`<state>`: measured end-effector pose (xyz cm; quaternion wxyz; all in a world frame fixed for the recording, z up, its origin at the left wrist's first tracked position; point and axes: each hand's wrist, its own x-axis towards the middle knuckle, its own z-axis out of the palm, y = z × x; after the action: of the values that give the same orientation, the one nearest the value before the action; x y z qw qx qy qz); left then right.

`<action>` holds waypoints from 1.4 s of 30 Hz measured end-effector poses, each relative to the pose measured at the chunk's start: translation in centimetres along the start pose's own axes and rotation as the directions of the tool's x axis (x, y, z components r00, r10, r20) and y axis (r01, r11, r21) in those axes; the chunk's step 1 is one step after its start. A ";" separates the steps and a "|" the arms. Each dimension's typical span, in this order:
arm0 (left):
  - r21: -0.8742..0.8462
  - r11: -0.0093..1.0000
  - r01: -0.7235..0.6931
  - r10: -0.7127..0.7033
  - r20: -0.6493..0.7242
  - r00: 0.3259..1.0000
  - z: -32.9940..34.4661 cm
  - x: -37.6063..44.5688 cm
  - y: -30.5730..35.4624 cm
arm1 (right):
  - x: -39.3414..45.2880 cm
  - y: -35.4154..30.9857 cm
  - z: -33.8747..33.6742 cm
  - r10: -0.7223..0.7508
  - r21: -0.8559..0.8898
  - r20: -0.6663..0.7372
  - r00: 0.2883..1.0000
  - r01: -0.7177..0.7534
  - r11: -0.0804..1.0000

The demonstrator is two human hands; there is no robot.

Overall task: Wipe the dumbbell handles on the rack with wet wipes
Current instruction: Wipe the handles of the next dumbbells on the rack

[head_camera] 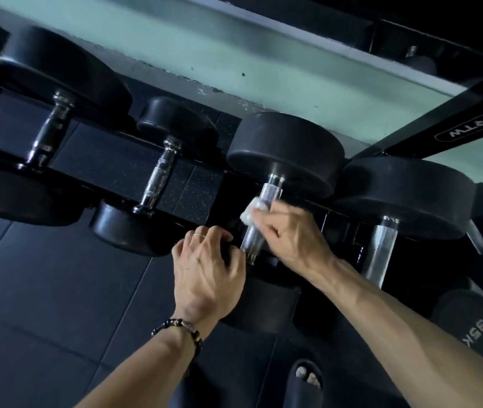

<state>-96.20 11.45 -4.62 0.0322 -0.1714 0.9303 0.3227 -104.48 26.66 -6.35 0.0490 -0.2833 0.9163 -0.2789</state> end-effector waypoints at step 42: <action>-0.127 0.985 0.114 -0.125 -0.076 0.989 0.1 -0.1 0.0 | -0.1 2.9 0.2 -0.094 -0.111 -0.180 0.979 0.075 0.991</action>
<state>-96.14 11.54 -4.66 0.0021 -0.2419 0.8973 0.3692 -105.76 28.59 -8.12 -0.0629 -0.2970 0.9172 -0.2581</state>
